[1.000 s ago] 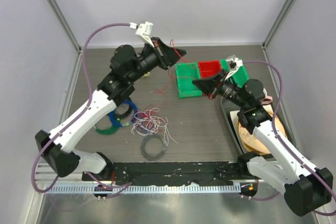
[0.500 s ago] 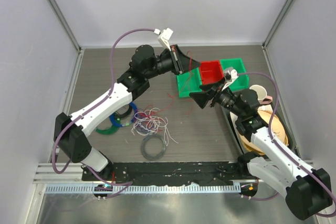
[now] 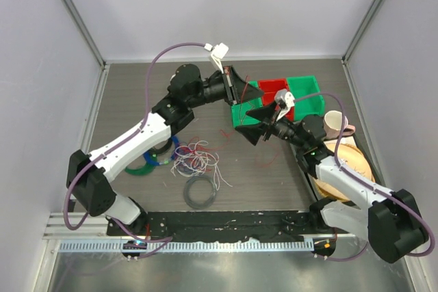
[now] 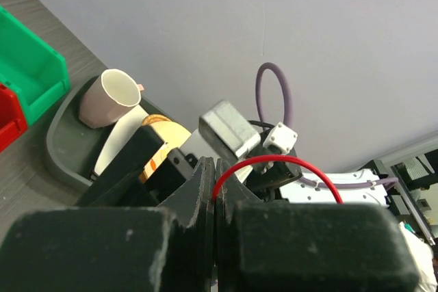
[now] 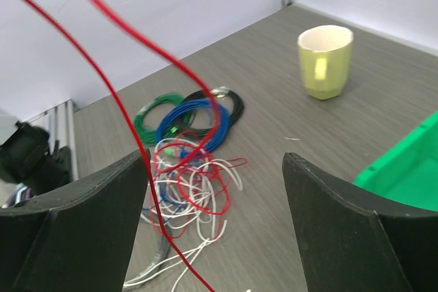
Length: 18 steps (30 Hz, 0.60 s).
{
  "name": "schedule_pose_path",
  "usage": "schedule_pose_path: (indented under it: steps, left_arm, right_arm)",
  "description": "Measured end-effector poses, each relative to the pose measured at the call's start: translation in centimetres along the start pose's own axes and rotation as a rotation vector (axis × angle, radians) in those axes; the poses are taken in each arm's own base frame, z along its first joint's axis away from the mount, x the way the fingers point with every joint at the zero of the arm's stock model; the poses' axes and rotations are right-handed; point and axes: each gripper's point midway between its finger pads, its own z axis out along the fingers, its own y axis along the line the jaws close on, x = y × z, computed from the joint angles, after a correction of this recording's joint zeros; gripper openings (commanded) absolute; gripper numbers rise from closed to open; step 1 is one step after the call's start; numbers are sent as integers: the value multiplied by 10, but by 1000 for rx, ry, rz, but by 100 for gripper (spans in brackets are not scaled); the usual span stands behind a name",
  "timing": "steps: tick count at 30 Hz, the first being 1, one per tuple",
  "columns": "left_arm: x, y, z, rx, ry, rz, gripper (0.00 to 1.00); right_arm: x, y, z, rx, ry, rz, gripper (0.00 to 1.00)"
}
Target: Untangle the cables
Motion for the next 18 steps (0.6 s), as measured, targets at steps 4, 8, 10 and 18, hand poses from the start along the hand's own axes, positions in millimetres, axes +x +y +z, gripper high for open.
schedule_pose_path:
  steps: [4,8,10,18]
  left_arm:
    - [0,-4,-2,13,6,-2,0]
    - [5,-9,-5,34,19,-7,0]
    - [7,-10,-7,39,24,-10,0]
    - [4,-12,-22,-9,4,28,92]
  right_arm:
    - [10,16,11,-64,13,7,77]
    - [9,16,24,-58,0,30,38]
    - [6,10,33,-35,-17,51,1]
    - [-3,1,41,26,-51,170,1]
